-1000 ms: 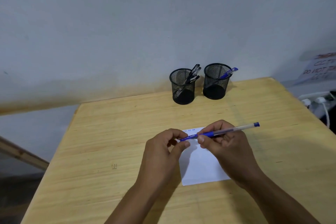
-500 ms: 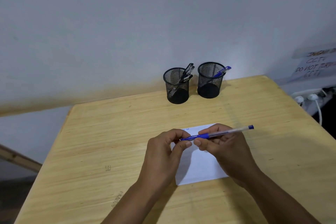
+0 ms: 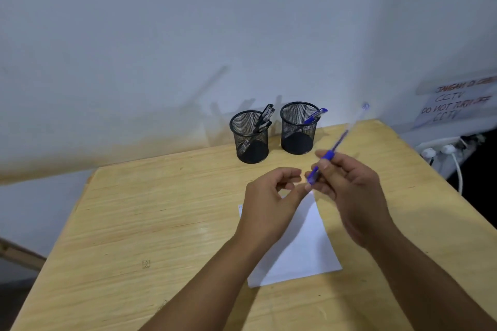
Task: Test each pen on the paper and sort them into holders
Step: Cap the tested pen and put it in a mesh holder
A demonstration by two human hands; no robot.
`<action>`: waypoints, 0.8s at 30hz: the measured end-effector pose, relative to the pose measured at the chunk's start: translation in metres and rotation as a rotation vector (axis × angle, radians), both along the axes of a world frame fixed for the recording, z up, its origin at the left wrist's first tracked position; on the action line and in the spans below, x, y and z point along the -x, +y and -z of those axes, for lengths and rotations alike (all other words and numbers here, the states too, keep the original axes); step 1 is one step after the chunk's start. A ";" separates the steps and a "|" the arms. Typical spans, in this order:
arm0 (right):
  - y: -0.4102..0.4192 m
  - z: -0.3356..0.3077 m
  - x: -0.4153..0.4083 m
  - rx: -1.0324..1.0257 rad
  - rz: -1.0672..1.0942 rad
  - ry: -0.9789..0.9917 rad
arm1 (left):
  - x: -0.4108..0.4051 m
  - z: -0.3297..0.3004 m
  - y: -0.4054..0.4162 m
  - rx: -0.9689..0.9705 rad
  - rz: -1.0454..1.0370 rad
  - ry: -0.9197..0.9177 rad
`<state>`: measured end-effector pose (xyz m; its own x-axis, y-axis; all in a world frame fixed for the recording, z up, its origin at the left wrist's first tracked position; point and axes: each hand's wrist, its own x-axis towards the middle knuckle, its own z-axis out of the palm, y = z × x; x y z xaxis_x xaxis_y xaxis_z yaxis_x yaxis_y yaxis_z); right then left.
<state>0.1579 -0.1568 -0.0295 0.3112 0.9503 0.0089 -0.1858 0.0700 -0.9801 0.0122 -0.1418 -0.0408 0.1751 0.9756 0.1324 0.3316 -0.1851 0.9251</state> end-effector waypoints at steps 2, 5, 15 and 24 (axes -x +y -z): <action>0.014 -0.008 -0.015 -0.024 0.039 -0.080 | -0.009 0.006 0.020 0.010 -0.041 0.045; 0.040 -0.014 -0.039 0.008 0.114 -0.418 | -0.026 0.011 0.049 0.071 -0.095 0.113; 0.103 -0.049 -0.069 -0.065 0.092 -1.119 | -0.071 0.021 0.125 0.073 -0.237 0.169; 0.129 -0.045 -0.052 -0.077 -0.002 -1.199 | -0.080 0.022 0.145 0.015 -0.295 0.157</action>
